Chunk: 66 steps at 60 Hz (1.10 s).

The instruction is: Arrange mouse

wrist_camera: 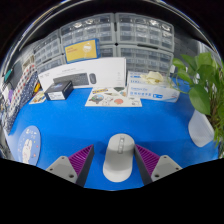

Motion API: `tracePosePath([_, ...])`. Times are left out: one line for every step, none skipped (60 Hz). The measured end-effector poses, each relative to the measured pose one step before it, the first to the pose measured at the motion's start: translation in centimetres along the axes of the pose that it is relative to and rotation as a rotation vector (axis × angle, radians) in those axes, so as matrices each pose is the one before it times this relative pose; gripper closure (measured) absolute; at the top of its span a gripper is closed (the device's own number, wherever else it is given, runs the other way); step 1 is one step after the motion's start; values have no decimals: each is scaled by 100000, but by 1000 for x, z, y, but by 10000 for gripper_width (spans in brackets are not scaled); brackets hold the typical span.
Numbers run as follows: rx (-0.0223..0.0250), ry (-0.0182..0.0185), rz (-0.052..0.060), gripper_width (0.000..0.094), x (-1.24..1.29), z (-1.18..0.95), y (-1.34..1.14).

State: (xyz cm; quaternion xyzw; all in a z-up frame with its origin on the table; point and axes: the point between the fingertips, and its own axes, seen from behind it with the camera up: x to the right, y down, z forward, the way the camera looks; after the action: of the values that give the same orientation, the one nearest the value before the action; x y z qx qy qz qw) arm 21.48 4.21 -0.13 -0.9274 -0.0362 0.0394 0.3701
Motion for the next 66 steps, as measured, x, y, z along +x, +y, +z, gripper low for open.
tracePosePath([-8,420,-541,135,31,110,-75])
tracePosePath([-64,489,-599,147,33,114,-47])
tracePosePath([-45,455,-684,165,21,156,-47])
tracePosePath([86,809,-510,184,53,95,3])
tracePosePath([4,859,-540,205,101,92,14])
tracePosePath([-33,983,-479,225,129,82,33])
tracePosePath([-50,1141,-387,246,145,69,64])
tracePosePath([-84,1163,-418,264,141,60,99])
tracePosePath([-55,628,-616,281,20,23,103])
tracePosePath([1000,68,54,288,-103,30,-149])
tracePosePath([353,137,21,310,-66,21,-2])
tracePosePath([312,-377,142,327,-165,-11,21])
tracePosePath([519,-413,191,360,-168,8,-19])
tracePosePath([173,-750,120,393,-119,61,30])
tracePosePath([278,-576,328,431,-212,18,68])
tracePosePath([335,127,337,436,-9,5,21])
tracePosePath([506,195,210,440,24,5,-21])
tracePosePath([144,-154,169,446,19,-38,-27])
tracePosePath([179,-15,219,452,-15,-20,4])
tracePosePath([44,-153,227,463,0,-5,7])
tracePosePath([-65,-41,367,465,8,6,21])
tracePosePath([-98,-60,256,481,4,-20,-9])
tracePosePath([-4,95,373,488,10,-5,-5])
tracePosePath([-375,97,133,499,-21,-33,59])
tracePosePath([272,535,112,513,18,142,-30])
tracePosePath([-429,349,-43,511,-9,-50,69])
tracePosePath([340,642,-36,546,25,3,-98])
tracePosePath([-553,674,-156,537,-5,-26,103])
tracePosePath([307,785,-197,566,12,1,-96])
tracePosePath([-784,813,-40,566,3,-44,136])
tracePosePath([-179,777,285,572,11,32,-30])
tracePosePath([-422,873,455,579,40,-45,15])
tracePosePath([-603,868,675,580,43,-7,38])
tracePosePath([-448,1003,758,580,52,-46,3])
tracePosePath([-497,1110,538,582,53,-53,6])
tracePosePath([-640,1482,402,581,142,-72,32])
tracePosePath([-657,1900,477,581,247,-150,8])
tracePosePath([-325,1973,699,580,237,-216,-99])
tracePosePath([-12,1670,878,580,110,-381,-237])
tracePosePath([634,1238,904,583,40,-438,-315])
tracePosePath([887,1073,943,583,-69,-506,-466])
tracePosePath([1206,981,1085,582,-127,-589,-619])
tracePosePath([1275,1005,963,582,-123,-649,-667])
tracePosePath([1171,954,893,581,-183,-711,-642])
tracePosePath([1097,925,699,581,-220,-758,-656])
tracePosePath([1308,830,570,581,-256,-801,-729])
tracePosePath([1379,888,510,582,-376,-1045,-931])
tracePosePath([1728,367,418,581,-388,-834,-788])
tracePosePath([1853,178,361,580,-499,-934,-826])
tracePosePath([1826,156,177,579,-526,-834,-848])
tracePosePath([1682,193,153,578,-574,-802,-798])
tracePosePath([1456,68,150,578,-624,-779,-709])
tracePosePath([1099,187,310,578,-783,-740,-750])
tracePosePath([1400,-272,376,578,-771,-734,-653])
tracePosePath([1443,-596,385,579,-875,-712,-661])
tracePosePath([1266,-667,386,578,-1088,-723,-674])
tracePosePath([1012,-937,155,577,-966,-618,-459])
tracePosePath([1095,-802,147,578,-995,-453,-380])
tracePosePath([712,-815,207,578,-999,-543,-343])
tracePosePath([704,-824,146,578,-1028,-466,-267])
tracePosePath([652,-1047,43,577,-1101,-403,-197])
tracePosePath([492,-1203,-122,578,-1129,-329,-120])
tracePosePath([327,-1242,-318,579,-1166,-290,-15])
tracePosePath([-100,-1230,-434,580,-1104,-345,8])
tracePosePath([162,-756,-353,582,-1255,-155,149])
tracePosePath([190,-900,-671,580,-1022,-158,124])
